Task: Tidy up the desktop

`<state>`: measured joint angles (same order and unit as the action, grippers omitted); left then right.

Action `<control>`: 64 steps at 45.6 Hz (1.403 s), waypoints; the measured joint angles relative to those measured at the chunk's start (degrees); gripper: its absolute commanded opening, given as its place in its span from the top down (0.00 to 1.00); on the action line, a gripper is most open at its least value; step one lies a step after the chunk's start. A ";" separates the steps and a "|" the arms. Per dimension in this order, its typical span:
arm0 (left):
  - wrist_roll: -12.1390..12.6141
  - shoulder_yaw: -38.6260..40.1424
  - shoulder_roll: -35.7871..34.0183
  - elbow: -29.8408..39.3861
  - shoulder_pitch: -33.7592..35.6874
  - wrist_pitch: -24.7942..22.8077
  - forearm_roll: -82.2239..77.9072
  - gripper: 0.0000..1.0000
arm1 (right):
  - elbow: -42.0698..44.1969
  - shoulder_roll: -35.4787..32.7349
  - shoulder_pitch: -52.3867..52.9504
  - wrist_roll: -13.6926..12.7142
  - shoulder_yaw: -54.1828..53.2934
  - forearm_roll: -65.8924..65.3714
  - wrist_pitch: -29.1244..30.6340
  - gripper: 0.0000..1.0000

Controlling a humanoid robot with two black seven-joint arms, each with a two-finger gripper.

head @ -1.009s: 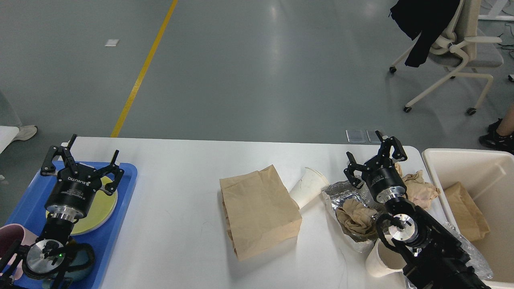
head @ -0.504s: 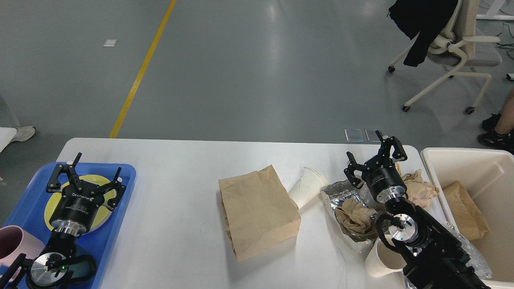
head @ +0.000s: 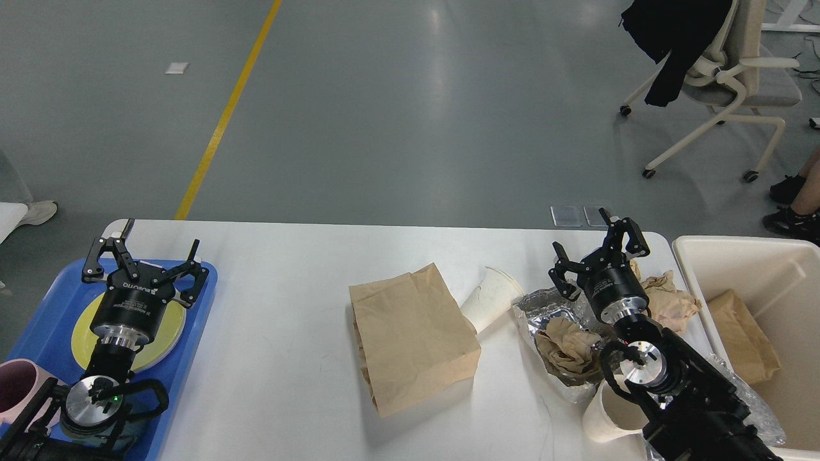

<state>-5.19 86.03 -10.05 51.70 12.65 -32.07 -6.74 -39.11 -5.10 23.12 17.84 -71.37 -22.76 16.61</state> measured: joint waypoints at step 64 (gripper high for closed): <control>-2.48 -1.12 1.61 -4.68 -0.17 -3.61 0.04 0.03 | 0.04 0.00 0.00 -0.02 0.00 0.00 0.00 0.00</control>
<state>-7.67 84.90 -8.44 47.02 12.48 -35.68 -6.70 -39.07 -5.10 23.12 17.83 -71.37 -22.76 16.61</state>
